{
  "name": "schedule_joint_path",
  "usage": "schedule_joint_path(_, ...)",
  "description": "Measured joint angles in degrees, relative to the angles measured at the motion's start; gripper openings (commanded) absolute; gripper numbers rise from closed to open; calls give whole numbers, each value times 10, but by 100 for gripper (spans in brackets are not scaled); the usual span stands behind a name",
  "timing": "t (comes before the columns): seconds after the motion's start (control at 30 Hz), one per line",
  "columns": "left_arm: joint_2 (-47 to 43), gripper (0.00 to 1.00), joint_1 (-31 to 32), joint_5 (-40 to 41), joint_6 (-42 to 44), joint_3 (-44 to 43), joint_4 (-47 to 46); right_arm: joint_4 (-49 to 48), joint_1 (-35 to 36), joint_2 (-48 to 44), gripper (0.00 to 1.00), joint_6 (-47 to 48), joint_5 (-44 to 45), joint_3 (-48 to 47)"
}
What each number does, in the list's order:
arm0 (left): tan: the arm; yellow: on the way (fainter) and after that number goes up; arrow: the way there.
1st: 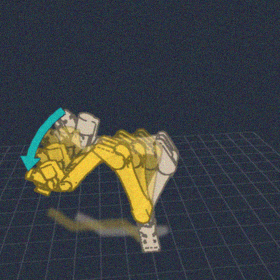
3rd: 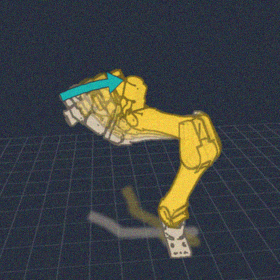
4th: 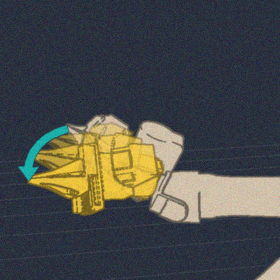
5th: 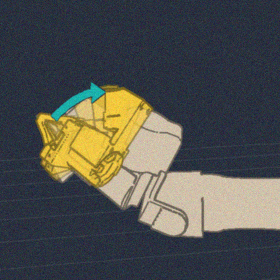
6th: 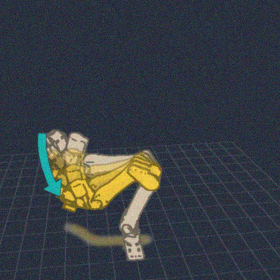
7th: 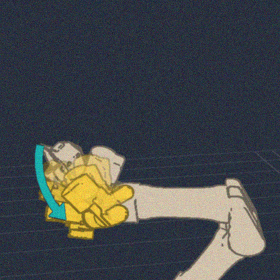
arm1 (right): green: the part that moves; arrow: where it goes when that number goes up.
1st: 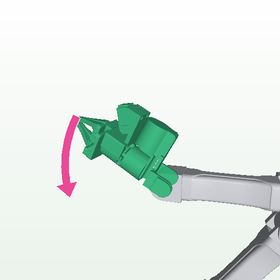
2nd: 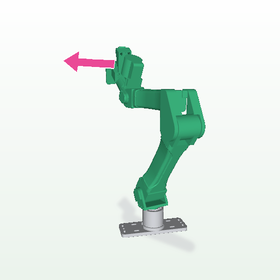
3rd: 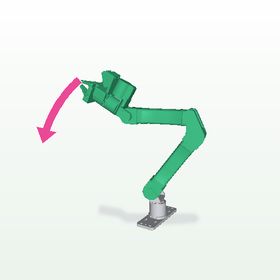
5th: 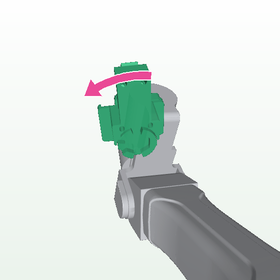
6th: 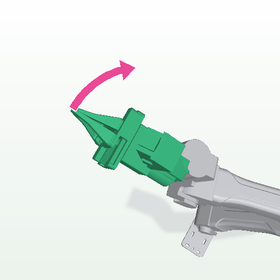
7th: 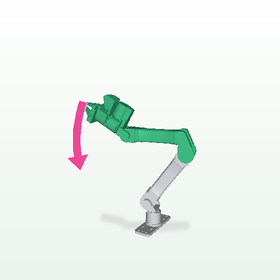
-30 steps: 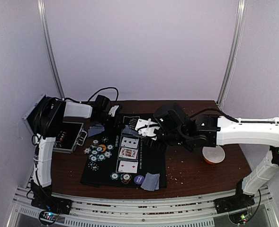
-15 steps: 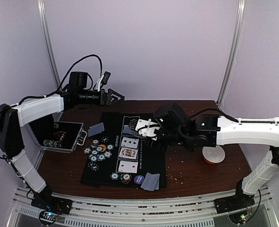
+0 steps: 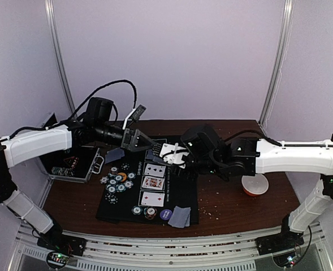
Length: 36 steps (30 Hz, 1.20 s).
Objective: Distribute texas hold em gaming equipment
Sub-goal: Pick up the poker card from the face-down deck piles.
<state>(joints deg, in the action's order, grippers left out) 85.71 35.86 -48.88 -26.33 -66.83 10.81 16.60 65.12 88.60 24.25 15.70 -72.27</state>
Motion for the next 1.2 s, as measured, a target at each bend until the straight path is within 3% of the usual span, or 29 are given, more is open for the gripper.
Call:
schedule_joint_path(0.23,3,74,26,-1,-5,4,0,-2,2,5,45,0,-2,-8)
schedule_joint_path(0.47,9,40,42,9,-4,5,13,-4,2,13,45,1,-3,-14)
schedule_joint_path(0.53,9,34,42,24,0,5,26,-5,2,13,45,2,-3,-14)
schedule_joint_path(0.9,-11,32,43,79,12,-8,65,-4,2,14,45,9,-3,-14)
schedule_joint_path(0.97,-13,35,43,80,14,-10,69,-4,2,14,45,9,-3,-14)
schedule_joint_path(1.07,-14,47,43,80,18,-11,73,-4,2,14,45,9,-3,-14)
schedule_joint_path(1.2,-16,49,43,80,23,-11,74,-4,2,14,45,9,-3,-14)
